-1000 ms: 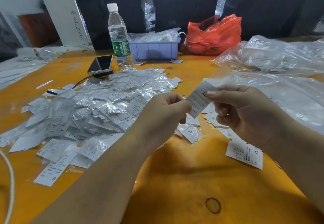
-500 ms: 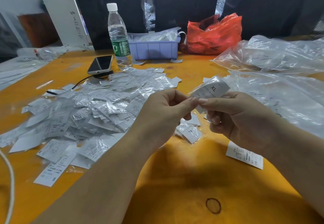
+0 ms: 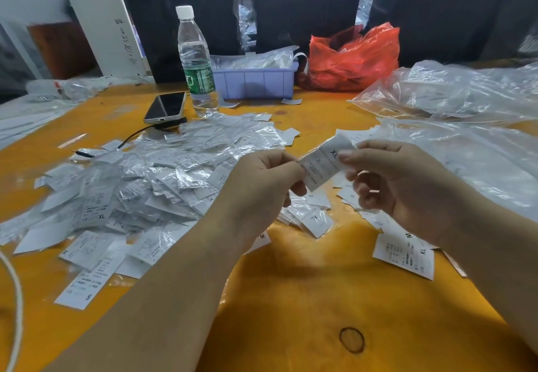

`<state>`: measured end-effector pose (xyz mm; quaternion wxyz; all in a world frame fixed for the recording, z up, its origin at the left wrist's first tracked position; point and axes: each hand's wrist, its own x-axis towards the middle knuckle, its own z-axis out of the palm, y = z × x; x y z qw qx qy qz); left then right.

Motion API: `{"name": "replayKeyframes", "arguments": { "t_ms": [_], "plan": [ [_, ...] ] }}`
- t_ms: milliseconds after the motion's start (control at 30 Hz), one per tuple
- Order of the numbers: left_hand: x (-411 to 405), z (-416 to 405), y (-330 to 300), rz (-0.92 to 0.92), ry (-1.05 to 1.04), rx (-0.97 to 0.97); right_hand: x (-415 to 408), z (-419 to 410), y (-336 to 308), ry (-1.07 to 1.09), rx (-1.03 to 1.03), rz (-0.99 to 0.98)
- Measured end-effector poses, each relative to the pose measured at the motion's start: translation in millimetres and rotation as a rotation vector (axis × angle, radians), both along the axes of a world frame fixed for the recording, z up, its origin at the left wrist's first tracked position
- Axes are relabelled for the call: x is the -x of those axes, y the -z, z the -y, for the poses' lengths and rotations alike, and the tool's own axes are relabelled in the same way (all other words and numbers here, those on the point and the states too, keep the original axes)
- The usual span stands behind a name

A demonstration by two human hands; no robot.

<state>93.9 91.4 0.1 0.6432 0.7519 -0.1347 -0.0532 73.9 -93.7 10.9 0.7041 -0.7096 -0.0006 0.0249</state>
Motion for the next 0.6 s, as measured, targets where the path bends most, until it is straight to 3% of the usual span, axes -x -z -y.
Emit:
{"name": "replayKeyframes", "arguments": {
  "t_ms": [333, 600],
  "plan": [
    [-3.0, -1.2, 1.4, 0.000, -0.050, -0.082, -2.4, 3.1, 3.6, 0.055, -0.006, 0.069],
    [-9.5, -6.7, -0.3, -0.045, -0.124, -0.151, -3.4, 10.4, -2.5, 0.155, 0.156, 0.090]
  ]
}}
